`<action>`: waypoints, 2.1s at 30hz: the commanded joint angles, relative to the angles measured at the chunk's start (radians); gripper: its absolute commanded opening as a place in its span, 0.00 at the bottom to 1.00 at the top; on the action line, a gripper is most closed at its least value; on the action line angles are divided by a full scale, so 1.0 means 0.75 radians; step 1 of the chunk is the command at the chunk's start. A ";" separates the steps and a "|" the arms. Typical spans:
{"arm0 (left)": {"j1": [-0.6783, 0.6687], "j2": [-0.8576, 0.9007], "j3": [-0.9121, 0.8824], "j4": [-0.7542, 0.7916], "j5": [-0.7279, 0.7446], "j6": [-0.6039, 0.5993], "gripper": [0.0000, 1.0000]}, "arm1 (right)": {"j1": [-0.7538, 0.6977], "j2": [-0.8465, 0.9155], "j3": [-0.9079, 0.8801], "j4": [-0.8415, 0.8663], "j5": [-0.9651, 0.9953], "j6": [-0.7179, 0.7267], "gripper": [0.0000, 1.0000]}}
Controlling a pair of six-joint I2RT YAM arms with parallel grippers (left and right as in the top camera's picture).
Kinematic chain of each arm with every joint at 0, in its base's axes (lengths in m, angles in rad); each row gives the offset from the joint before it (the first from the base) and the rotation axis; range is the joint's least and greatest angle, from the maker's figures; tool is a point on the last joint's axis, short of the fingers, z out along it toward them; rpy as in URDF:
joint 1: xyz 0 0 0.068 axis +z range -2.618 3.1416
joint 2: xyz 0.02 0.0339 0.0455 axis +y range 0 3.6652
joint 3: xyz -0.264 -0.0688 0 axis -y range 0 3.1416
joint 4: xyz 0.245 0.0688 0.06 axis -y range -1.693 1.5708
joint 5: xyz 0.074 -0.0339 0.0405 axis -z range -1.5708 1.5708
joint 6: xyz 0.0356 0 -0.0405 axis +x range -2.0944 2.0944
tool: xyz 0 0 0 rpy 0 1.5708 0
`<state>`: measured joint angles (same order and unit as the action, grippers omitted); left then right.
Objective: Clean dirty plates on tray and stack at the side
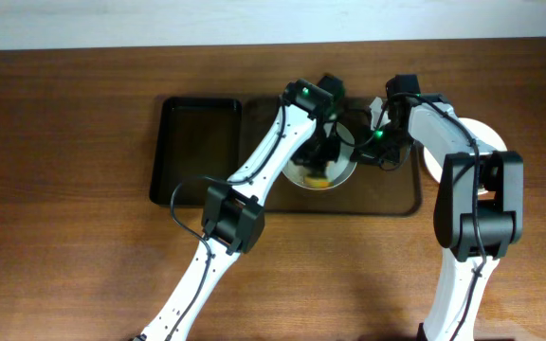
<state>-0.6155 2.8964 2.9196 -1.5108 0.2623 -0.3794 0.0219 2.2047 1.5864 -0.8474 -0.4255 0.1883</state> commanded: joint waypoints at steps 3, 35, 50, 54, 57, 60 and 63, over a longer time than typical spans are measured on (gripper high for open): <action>0.056 0.125 -0.056 0.210 -0.524 -0.002 0.00 | -0.015 0.035 -0.038 -0.020 0.094 0.010 0.04; 0.408 -0.381 0.231 -0.237 -0.264 0.050 0.00 | 0.415 -0.662 0.161 -0.559 1.663 0.283 0.04; 0.408 -0.381 0.210 -0.237 -0.263 0.050 0.00 | 0.410 -0.663 0.161 -0.606 1.621 0.465 0.04; 0.408 -0.381 0.210 -0.237 -0.263 0.050 0.00 | -0.033 -0.663 0.161 -0.539 1.101 0.320 0.04; 0.408 -0.381 0.210 -0.237 -0.263 0.050 0.00 | -0.375 -0.662 0.161 -0.464 0.753 0.160 0.04; 0.408 -0.381 0.210 -0.232 -0.263 0.049 0.00 | -0.536 -0.653 0.158 -0.470 0.528 0.064 0.10; 0.408 -0.381 0.210 -0.226 -0.263 0.049 0.00 | -0.582 -0.574 0.144 -0.533 0.526 0.017 0.41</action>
<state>-0.3092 2.6083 3.0795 -1.6840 0.0563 -0.3580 -0.4046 1.7420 1.6924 -1.2369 0.0372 0.2558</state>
